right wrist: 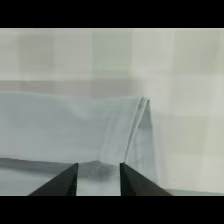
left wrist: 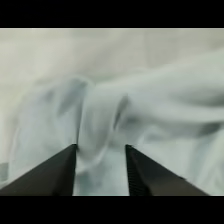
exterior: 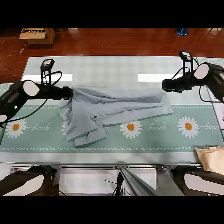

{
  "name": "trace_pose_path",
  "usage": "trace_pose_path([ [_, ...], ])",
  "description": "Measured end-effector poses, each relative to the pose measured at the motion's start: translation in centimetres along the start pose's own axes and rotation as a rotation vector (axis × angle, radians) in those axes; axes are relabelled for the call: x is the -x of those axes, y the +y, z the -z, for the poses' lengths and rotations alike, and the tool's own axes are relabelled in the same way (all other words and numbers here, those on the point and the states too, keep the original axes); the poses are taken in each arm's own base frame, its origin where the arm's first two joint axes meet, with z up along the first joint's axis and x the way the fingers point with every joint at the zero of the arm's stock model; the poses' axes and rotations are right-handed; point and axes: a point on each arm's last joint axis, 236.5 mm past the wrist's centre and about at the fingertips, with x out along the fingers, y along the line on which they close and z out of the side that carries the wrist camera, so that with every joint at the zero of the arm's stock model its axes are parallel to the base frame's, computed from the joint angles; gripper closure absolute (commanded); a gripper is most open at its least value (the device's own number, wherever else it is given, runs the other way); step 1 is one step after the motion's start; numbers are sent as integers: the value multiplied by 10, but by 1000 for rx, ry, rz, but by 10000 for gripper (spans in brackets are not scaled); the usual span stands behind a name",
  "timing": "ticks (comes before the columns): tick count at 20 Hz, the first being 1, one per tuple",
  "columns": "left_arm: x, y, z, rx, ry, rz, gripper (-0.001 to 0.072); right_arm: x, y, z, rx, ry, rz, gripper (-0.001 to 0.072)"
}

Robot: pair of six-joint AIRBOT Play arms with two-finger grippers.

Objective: Fold the shirts.

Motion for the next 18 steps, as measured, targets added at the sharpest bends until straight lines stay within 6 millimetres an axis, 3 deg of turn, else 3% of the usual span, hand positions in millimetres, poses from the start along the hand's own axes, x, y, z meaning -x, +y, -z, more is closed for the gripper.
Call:
trace_pose_path([
  [1,8,13,0,-21,28,-35,253,10,-8,-3,35,-5,29,269],
  [4,42,62,14,28,161,-145,232,51,-56,-12,124,-34,191,264],
  [7,71,84,54,184,315,-157,173,84,-104,-6,58,-36,284,264],
  [11,81,43,115,297,484,34,173,92,-135,25,-108,15,239,264],
  [14,80,10,156,339,591,171,173,82,-137,47,-170,59,186,264],
  [18,80,-17,206,356,728,267,174,67,-133,69,-204,105,140,264],
])
